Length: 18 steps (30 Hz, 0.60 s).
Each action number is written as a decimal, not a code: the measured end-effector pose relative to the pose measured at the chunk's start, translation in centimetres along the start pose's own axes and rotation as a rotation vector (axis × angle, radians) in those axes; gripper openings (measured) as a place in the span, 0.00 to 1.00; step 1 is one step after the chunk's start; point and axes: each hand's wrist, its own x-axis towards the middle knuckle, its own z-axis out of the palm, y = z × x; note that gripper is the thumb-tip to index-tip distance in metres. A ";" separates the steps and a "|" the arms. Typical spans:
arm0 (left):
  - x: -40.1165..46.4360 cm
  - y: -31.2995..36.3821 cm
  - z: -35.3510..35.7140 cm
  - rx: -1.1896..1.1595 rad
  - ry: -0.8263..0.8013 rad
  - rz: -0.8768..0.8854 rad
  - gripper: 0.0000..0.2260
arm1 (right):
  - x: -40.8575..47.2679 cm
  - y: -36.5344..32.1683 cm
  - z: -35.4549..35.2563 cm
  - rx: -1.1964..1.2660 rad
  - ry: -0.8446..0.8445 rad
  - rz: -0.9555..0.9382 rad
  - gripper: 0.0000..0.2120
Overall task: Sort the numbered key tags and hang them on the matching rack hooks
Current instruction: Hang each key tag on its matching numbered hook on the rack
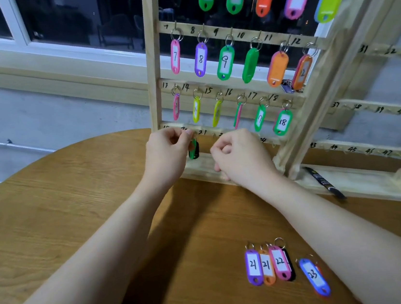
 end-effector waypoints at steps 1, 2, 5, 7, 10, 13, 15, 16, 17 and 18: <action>0.0 0.0 0.1 0.016 0.012 -0.007 0.17 | -0.4 0.4 -0.4 -0.002 -0.008 -0.003 0.11; 0.0 -0.1 0.2 0.029 0.021 -0.014 0.17 | -0.8 0.7 -0.7 -0.008 -0.024 -0.005 0.11; 0.0 -0.1 0.5 0.088 0.032 -0.045 0.16 | -2.3 1.6 -1.9 -0.031 -0.048 -0.007 0.11; -0.1 0.1 0.4 0.118 0.036 -0.050 0.16 | -3.3 2.3 -2.7 -0.048 -0.056 -0.001 0.11; -0.7 0.0 0.0 0.142 0.026 -0.059 0.16 | -4.5 3.2 -3.8 -0.076 -0.092 0.002 0.11; -2.2 -0.1 -0.6 0.169 -0.002 -0.074 0.14 | -6.1 4.0 -4.9 -0.139 -0.156 0.011 0.11; -3.8 0.2 -1.0 0.178 -0.045 -0.073 0.13 | -7.4 4.5 -5.3 -0.142 -0.215 0.011 0.10; -4.8 0.4 -0.9 0.184 -0.090 -0.064 0.13 | -8.1 4.8 -5.4 -0.137 -0.244 0.005 0.09; -5.9 0.6 -0.7 0.194 -0.155 -0.056 0.13 | -8.8 5.2 -5.4 -0.130 -0.266 0.004 0.08; -7.0 0.7 -0.3 0.204 -0.219 -0.045 0.13 | -9.6 5.5 -5.5 -0.124 -0.282 0.009 0.08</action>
